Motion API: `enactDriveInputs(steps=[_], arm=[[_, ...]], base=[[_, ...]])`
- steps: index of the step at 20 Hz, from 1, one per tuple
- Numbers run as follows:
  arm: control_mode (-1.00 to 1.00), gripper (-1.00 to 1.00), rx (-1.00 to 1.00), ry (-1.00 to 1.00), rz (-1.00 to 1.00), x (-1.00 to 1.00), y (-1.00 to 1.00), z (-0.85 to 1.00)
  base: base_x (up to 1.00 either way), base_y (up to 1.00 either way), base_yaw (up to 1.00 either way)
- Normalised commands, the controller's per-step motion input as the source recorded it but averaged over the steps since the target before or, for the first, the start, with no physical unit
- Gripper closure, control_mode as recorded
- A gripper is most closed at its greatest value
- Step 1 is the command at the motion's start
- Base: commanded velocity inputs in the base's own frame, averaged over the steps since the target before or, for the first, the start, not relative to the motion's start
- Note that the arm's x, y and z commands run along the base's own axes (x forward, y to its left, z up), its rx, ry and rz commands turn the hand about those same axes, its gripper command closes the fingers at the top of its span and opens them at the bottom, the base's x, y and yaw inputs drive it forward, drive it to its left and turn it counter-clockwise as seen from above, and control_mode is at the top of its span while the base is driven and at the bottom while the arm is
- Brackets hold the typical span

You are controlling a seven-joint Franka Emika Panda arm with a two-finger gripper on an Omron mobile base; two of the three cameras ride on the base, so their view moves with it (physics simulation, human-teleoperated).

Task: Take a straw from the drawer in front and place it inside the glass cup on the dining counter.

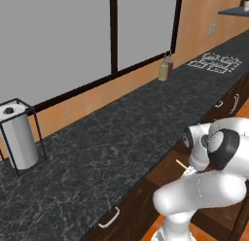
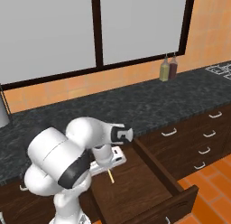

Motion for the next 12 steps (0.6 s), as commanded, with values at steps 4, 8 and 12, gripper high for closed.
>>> enactDriveInputs(steps=[4,8,12], arm=[[-1.00,1.00,0.21,0.04,-0.07,0.03,-0.35,1.00],[-1.00,1.00,0.12,0.01,-0.11,0.01,-0.39,1.00],[-1.00,1.00,0.07,0.01,-0.12,0.01,-0.38,1.00]], base=[[0.00,0.00,0.00],[0.00,0.00,0.00],[0.00,0.00,0.00]])
